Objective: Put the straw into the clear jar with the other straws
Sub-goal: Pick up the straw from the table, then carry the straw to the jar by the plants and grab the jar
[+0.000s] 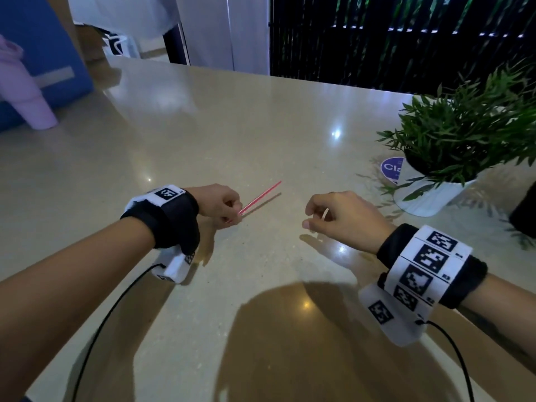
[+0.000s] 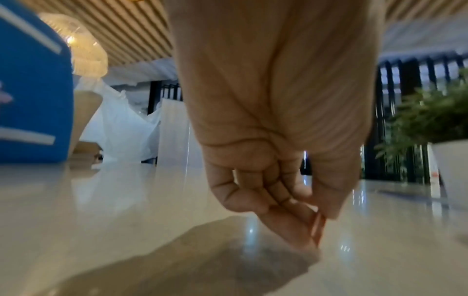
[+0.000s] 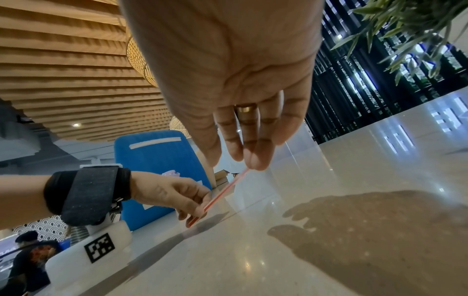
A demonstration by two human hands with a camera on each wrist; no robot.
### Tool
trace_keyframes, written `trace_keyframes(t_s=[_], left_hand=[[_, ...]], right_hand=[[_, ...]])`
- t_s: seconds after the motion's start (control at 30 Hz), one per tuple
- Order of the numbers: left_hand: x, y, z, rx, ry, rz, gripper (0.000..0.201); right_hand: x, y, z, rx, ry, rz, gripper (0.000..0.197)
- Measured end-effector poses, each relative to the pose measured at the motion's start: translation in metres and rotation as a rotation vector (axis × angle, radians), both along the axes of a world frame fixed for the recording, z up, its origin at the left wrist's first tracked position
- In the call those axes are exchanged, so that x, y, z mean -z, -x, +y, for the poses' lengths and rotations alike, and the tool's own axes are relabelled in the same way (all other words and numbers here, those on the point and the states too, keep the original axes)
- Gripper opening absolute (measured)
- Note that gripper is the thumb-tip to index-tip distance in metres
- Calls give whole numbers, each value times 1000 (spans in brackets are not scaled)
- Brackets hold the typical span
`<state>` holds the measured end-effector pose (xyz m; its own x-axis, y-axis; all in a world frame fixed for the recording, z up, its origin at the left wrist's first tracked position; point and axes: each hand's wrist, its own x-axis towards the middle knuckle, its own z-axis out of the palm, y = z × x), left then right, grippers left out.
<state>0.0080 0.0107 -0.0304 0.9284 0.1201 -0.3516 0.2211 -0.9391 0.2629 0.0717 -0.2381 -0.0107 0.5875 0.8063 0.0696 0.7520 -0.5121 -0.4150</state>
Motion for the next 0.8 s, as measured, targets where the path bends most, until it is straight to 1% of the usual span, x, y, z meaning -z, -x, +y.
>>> trace_keyframes(t_s=[0.07,0.1,0.2,0.3,0.37,0.4,0.47,0.53,0.6,0.67,0.73,0.8], left_hand=[[-5,3,-10,2,85,-133,9],[-8,4,-16,15,129,-189,8],[-15,5,-37,77,231,-315,12],[-22,6,-61,139,319,-420,24],[-26,8,-79,169,377,-466,24],[-28,8,-88,185,402,-480,21],[-31,7,-103,212,434,-493,18],[-34,6,-116,235,465,-505,22],[-38,4,-129,264,486,-505,25],[-41,2,-144,302,496,-505,25],[-43,-2,-162,331,509,-511,23],[-44,-7,-180,351,540,-521,17]], right_hand=[[2,4,-3,25,-52,35,33],[4,6,-4,37,-88,53,39],[4,16,-8,89,-241,155,52],[-1,19,-12,191,-525,352,52],[-6,20,-16,250,-702,459,47],[-9,21,-20,261,-759,480,44],[-14,22,-28,255,-830,482,40],[-17,21,-39,249,-891,463,36],[-20,20,-50,260,-931,426,28],[-21,19,-62,288,-917,358,21],[-23,20,-77,328,-901,296,21],[-26,21,-93,358,-904,256,15]])
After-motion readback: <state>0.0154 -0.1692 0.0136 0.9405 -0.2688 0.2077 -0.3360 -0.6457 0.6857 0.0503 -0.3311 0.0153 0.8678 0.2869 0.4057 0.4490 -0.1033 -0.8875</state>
